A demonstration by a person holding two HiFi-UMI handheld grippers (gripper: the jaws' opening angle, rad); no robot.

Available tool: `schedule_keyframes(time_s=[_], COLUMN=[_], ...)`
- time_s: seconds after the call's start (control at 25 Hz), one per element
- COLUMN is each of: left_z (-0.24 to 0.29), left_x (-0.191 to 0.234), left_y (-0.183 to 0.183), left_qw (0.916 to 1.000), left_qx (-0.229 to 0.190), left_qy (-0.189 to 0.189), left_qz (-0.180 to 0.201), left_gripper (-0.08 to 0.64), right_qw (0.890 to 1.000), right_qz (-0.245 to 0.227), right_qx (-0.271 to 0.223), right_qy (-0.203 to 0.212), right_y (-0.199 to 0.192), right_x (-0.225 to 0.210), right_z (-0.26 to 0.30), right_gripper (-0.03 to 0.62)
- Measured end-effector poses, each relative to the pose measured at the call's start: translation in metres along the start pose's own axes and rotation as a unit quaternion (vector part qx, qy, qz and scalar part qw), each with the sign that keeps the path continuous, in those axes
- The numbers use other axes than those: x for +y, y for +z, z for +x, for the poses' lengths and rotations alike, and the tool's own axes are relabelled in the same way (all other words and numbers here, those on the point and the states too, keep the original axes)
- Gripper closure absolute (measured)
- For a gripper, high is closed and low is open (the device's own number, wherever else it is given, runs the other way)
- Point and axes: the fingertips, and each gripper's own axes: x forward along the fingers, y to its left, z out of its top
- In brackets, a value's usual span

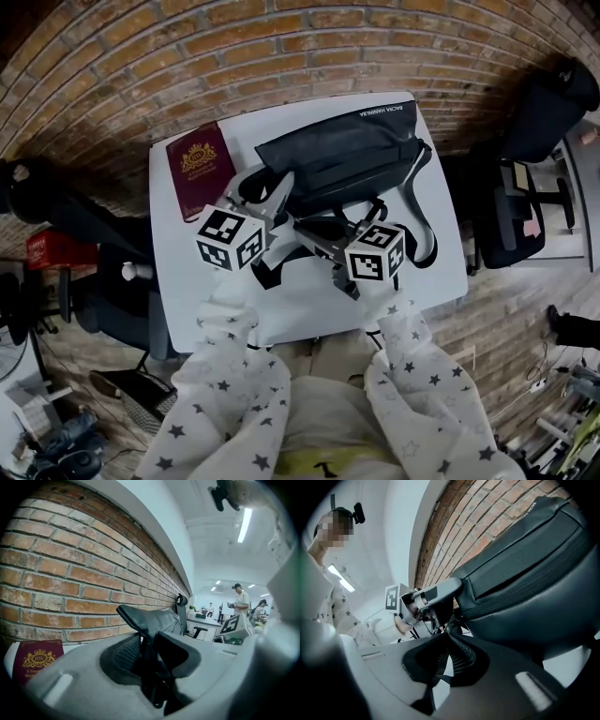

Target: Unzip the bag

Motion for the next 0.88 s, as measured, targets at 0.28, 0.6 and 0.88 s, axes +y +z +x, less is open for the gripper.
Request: schedule_keyframes(time_s=[0.28, 0.6, 0.88], left_z=[0.007, 0.004, -0.002], left_x=[-0.011, -0.006, 0.004], left_y=[0.002, 0.0, -0.001], left_qw=[0.9999, 0.9993, 0.9988], left_qx=[-0.005, -0.008, -0.011], left_qy=[0.013, 0.037, 0.049], left_qz=[0.007, 0.004, 0.004], left_gripper=[0.449, 0.449, 0.449], right_qw=[1.0, 0.999, 0.998], right_qz=[0.005, 0.01, 0.017], right_qx=[-0.01, 0.006, 0.008], right_qy=[0.02, 0.045, 0.056], right_y=[0.009, 0.016, 0.022], right_x=[-0.006, -0.011, -0.013], right_z=[-0.024, -0.027, -0.022], right_gripper=[0.572, 0.572, 0.572])
